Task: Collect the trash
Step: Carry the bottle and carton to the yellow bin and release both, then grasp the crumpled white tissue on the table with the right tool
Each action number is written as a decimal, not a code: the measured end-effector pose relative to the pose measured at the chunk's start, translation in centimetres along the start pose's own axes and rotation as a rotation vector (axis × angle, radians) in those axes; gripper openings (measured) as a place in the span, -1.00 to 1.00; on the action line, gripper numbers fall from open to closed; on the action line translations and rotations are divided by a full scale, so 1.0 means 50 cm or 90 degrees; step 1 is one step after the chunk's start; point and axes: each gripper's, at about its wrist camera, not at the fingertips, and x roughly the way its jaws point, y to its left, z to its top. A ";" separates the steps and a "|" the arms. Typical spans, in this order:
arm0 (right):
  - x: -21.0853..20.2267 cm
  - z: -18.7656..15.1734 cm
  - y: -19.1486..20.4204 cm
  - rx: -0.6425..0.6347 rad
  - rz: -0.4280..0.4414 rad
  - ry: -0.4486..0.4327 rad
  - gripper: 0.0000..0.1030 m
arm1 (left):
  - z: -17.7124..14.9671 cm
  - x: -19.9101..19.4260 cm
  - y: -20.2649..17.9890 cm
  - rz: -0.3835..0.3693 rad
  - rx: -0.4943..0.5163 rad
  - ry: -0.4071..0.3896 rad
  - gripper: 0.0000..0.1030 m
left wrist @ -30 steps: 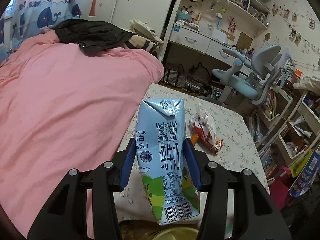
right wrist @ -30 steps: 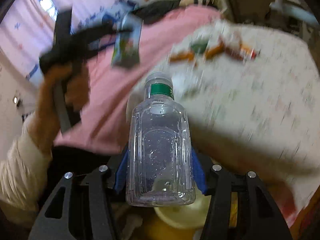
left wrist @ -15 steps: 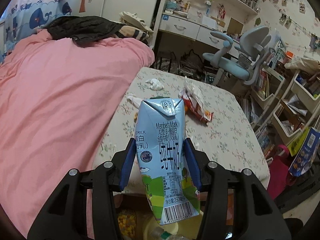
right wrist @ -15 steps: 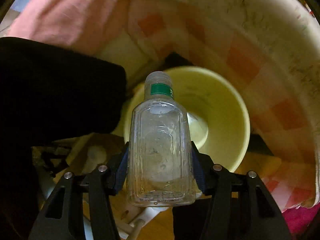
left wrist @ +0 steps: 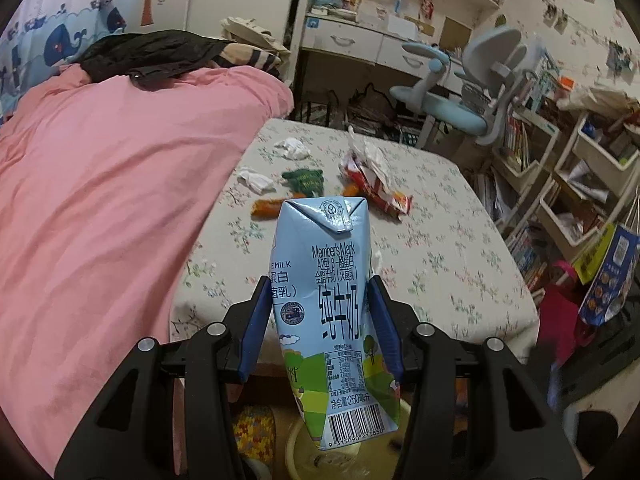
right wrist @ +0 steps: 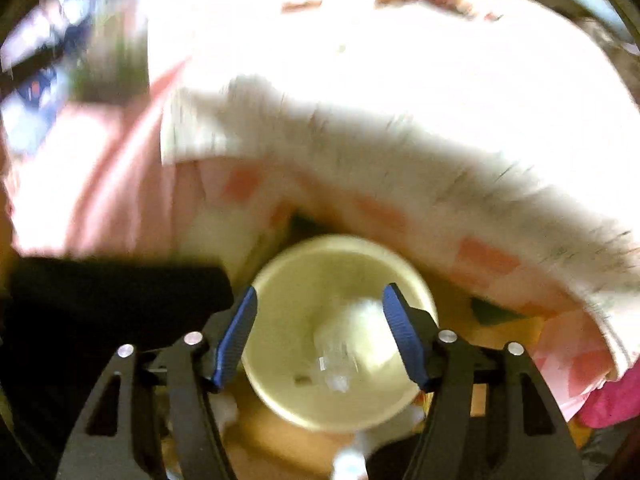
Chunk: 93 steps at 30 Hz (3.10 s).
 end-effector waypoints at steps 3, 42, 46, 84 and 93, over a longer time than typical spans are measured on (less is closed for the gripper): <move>-0.066 0.012 -0.015 0.024 -0.005 -0.105 0.28 | -0.019 0.005 -0.022 -0.001 0.018 0.017 -0.10; -0.212 0.014 -0.038 0.073 -0.097 -0.342 0.58 | -0.067 -0.066 -0.025 0.128 -0.018 -0.071 0.59; -0.210 0.015 -0.035 0.071 -0.098 -0.340 0.59 | -0.065 -0.070 -0.028 0.129 -0.020 -0.078 0.61; 0.025 0.239 0.054 -0.067 -0.080 -0.187 0.44 | 0.162 0.144 0.138 0.227 -0.039 -0.025 0.71; 0.034 0.253 -0.010 -0.052 -0.063 -0.135 -0.74 | 0.184 0.280 0.107 0.199 0.040 0.036 0.71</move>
